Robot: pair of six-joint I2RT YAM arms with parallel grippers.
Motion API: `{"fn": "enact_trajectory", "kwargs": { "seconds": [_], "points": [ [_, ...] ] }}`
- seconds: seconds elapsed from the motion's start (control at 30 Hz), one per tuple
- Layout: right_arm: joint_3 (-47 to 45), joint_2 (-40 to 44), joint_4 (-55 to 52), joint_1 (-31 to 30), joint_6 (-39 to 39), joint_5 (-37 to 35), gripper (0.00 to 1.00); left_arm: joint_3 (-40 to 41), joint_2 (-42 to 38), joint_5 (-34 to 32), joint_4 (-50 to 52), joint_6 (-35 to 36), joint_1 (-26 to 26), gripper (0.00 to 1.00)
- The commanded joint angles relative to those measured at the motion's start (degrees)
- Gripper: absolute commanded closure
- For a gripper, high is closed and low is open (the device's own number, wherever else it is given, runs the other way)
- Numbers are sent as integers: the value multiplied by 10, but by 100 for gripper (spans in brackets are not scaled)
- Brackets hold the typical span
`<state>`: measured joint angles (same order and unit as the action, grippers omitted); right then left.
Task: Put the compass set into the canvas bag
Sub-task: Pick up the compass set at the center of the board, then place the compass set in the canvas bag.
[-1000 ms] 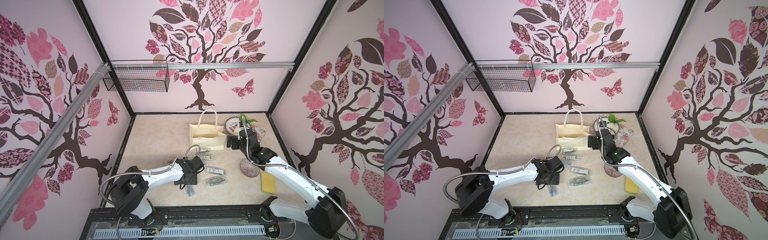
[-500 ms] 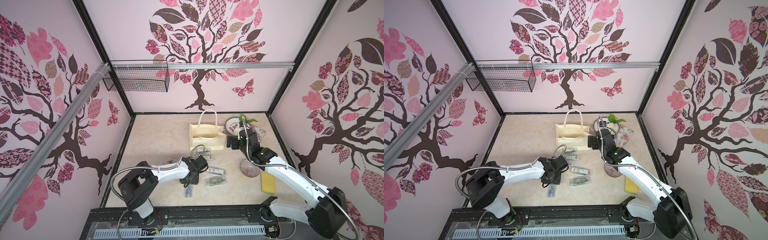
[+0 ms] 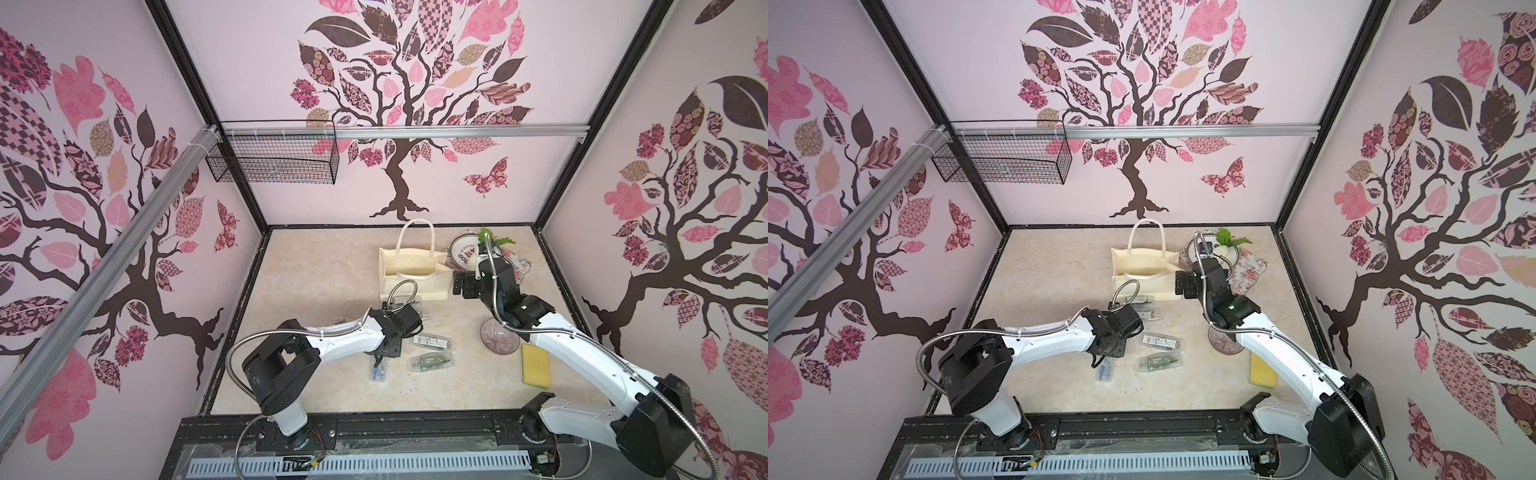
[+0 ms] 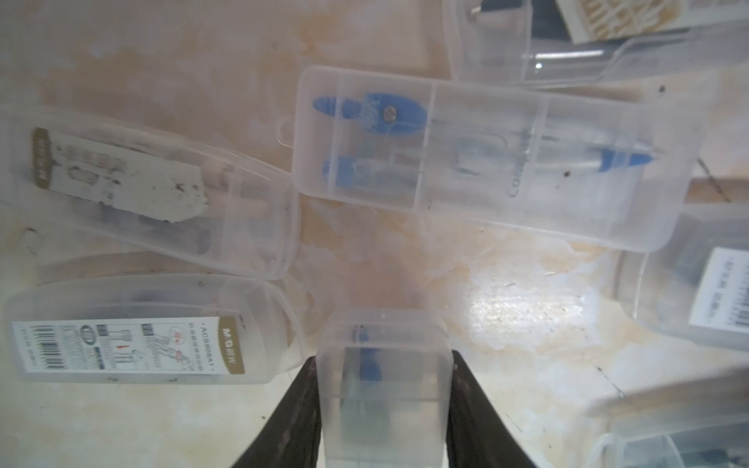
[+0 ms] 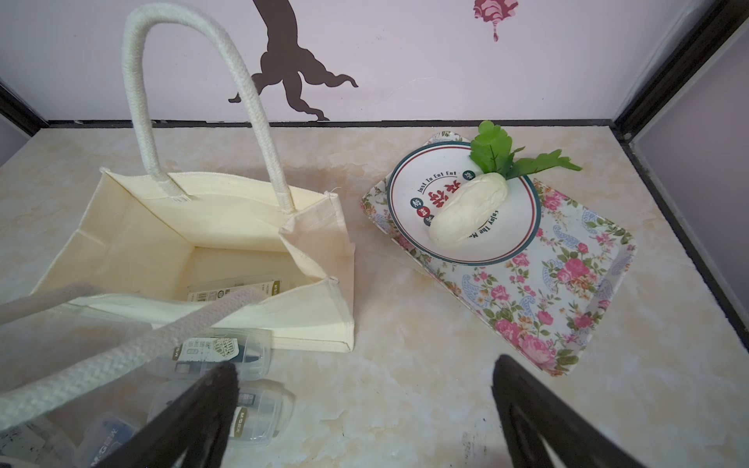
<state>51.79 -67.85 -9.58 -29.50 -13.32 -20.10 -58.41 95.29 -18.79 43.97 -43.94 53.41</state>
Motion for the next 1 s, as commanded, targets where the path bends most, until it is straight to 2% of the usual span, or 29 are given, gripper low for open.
{"fn": "enact_trajectory", "kwargs": {
  "seconds": [0.0,0.07,0.27,0.47,0.73,0.97],
  "points": [
    [0,5,12,2,-2,-4,0,-25,-42,-69,4,12,2,64],
    [1,3,13,2,-1,-4,0,-22,-65,-98,1,14,2,67],
    [4,-4,13,2,-1,-3,0,-18,-126,-185,-8,38,2,67],
    [6,-10,13,2,-1,-2,0,-70,-142,-237,21,83,-15,67],
    [8,-11,12,2,0,-1,0,-104,-179,-247,-27,153,-91,67],
    [5,-11,13,2,-1,1,0,-149,-161,-198,-135,327,-152,67]
  ]
}}
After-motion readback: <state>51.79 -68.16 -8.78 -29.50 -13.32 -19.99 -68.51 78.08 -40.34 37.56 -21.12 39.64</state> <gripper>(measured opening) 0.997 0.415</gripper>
